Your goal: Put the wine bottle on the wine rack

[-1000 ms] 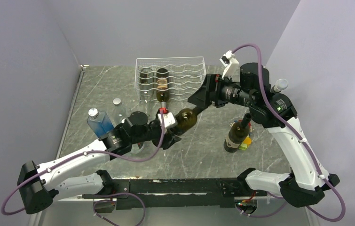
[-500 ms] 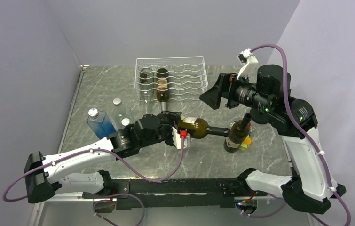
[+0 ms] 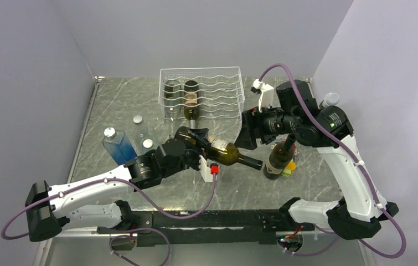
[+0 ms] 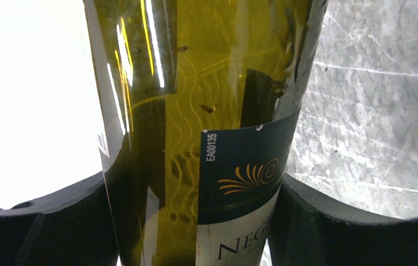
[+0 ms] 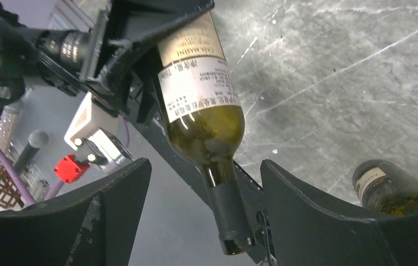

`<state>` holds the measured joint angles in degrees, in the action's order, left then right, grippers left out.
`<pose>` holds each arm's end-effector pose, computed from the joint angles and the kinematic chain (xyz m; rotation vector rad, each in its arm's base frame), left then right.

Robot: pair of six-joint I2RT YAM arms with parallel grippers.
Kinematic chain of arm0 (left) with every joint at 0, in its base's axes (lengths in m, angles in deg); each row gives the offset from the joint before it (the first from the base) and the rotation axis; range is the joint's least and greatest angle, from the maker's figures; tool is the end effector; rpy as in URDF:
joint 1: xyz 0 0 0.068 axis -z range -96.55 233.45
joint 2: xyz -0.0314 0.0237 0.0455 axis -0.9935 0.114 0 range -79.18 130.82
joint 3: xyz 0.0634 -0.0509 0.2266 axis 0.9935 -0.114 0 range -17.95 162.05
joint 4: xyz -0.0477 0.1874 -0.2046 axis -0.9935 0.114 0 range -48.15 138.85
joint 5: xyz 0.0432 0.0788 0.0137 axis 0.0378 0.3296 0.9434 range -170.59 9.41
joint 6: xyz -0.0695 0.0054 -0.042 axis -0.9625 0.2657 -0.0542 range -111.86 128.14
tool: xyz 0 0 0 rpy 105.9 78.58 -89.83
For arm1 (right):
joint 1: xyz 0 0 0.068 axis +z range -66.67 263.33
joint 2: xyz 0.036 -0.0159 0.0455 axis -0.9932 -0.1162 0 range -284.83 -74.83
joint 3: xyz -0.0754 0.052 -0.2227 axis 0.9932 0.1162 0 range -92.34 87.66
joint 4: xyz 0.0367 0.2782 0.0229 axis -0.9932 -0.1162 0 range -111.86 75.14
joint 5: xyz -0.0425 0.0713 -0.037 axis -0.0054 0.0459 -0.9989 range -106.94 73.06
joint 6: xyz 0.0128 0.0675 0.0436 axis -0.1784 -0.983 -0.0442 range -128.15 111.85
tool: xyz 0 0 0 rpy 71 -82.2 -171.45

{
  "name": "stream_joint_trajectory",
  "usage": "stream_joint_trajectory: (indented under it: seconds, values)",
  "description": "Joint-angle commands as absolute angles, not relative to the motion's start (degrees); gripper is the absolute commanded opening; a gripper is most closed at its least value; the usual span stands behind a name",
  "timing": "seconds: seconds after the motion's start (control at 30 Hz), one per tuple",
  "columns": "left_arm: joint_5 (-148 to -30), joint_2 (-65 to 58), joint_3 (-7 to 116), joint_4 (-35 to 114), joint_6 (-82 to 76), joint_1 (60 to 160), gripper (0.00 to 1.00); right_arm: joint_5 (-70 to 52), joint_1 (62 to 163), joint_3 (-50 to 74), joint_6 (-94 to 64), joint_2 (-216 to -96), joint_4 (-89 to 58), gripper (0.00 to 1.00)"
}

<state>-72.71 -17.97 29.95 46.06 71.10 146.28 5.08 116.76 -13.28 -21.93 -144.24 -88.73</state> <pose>0.1543 -0.2794 0.2695 1.6243 0.9377 0.1307 0.1836 0.1528 0.4260 -0.6106 2.3211 0.8493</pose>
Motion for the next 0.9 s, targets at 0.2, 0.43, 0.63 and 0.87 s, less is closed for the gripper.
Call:
stream_joint_trajectory:
  seconds: [0.2, 0.43, 0.63, 0.87]
  values:
    - [-71.7, -21.3, 31.6, 40.4, 73.1, 146.6, 0.01, 5.4, 124.2, -7.0, -15.2, -145.0, -91.6, 0.76]
    - [-72.3, -21.2, 31.9, 41.3, 71.6, 146.6, 0.01, 3.4, 130.0, -0.6, -13.8, -146.2, -88.2, 0.75]
    - [-72.9, -21.4, 32.1, 41.4, 70.9, 146.6, 0.01, -1.2, 132.4, 3.4, -15.2, -146.5, -83.7, 0.57]
    - [-72.6, -21.2, 32.6, 41.8, 70.6, 146.5, 0.01, -3.4, 135.1, 4.9, -16.3, -145.9, -80.7, 0.49]
